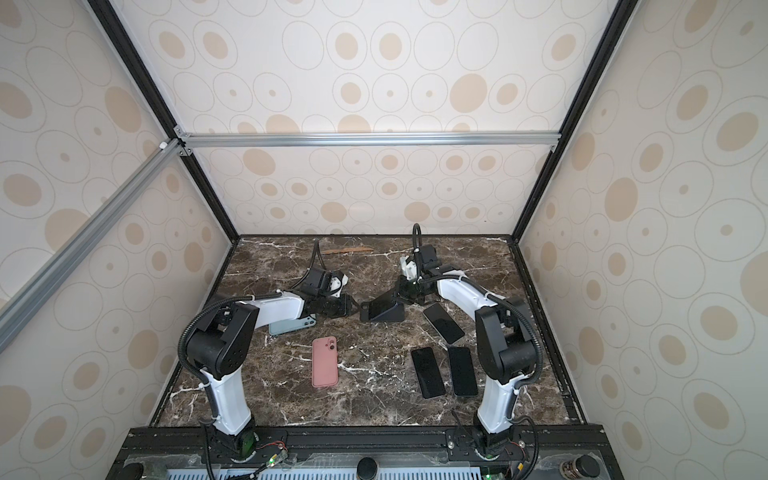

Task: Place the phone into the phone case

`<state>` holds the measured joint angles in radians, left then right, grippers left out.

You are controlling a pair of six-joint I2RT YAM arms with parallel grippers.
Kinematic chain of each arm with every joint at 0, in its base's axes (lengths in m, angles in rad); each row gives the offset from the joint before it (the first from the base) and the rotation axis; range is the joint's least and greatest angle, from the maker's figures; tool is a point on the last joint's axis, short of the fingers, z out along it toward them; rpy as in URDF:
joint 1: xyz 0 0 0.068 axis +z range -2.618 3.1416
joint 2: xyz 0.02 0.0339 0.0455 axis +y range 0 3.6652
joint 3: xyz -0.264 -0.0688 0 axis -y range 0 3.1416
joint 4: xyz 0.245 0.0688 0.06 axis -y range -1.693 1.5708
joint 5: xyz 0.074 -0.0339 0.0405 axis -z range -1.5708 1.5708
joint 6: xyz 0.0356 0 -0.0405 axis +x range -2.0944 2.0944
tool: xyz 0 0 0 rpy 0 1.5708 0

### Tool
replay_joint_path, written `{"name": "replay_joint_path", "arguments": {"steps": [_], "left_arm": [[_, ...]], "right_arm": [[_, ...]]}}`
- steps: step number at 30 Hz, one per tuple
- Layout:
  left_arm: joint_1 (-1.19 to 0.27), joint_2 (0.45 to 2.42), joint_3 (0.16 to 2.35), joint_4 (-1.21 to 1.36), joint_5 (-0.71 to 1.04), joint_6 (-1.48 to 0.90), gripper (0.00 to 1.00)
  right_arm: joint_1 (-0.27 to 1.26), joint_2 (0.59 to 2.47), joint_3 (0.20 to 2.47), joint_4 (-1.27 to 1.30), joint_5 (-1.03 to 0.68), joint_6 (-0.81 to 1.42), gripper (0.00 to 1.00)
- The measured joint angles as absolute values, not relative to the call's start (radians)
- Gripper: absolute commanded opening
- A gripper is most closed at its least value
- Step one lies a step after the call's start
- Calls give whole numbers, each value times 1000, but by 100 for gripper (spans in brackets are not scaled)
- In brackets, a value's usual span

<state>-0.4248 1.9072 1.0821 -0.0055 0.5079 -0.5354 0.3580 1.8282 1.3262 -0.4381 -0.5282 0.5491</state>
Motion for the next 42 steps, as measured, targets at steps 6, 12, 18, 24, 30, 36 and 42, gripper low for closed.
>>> {"name": "replay_joint_path", "arguments": {"steps": [6,12,18,24,30,36,42], "left_arm": [[-430,1907,1081,8,509,-539,42],[-431,1907,1081,8,510,-539,41],[-432,1907,1081,8,514,-540,42],[-432,1907,1081,10,518,-550,41],[-433,1907,1081,14,527,-559,41],[-435,1908,1081,21,538,-570,40],[-441,1908,1077,30,545,-581,40]], "right_arm": [[358,1829,1326,-438,-529,552,0],[358,1829,1326,-437,-531,554,0],[358,1828,1325,-437,-531,554,0],[358,1828,1319,-427,-537,561,0],[358,1821,1296,-403,-555,578,0],[358,1821,1274,-369,-577,599,0],[358,1821,1247,-333,-609,620,0]]}}
